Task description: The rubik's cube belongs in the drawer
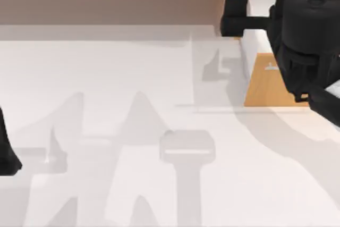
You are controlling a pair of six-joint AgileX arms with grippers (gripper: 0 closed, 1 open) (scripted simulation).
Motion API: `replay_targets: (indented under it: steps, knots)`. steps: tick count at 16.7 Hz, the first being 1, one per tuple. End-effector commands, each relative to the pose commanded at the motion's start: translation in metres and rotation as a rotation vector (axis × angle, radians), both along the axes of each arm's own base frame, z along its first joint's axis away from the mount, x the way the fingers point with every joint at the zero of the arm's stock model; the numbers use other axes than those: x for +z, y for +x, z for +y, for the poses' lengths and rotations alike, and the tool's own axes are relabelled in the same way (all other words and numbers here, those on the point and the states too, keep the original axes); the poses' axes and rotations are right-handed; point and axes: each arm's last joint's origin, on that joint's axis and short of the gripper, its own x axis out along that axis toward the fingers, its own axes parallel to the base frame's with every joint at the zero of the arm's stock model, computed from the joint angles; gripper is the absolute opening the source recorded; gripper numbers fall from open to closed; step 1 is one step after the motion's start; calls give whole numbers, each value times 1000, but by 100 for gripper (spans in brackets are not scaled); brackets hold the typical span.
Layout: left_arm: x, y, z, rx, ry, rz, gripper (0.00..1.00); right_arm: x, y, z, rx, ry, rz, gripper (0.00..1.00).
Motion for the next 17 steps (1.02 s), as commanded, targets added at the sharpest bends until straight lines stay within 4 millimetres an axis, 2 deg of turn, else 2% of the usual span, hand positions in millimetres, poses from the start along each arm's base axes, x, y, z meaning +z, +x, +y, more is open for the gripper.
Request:
replay_targets:
  steps: [4, 8, 12, 17]
  knots:
    - [0, 0, 0, 0, 0, 0, 100, -21, 40, 80, 16, 7, -53, 100]
    - [0, 0, 0, 0, 0, 0, 100, -49, 67, 138, 17, 4, -102, 100]
    - [0, 0, 0, 0, 0, 0, 100, -72, 87, 171, 3, -13, -142, 100]
    - [0, 0, 0, 0, 0, 0, 100, -88, 103, 186, -16, -37, -169, 100]
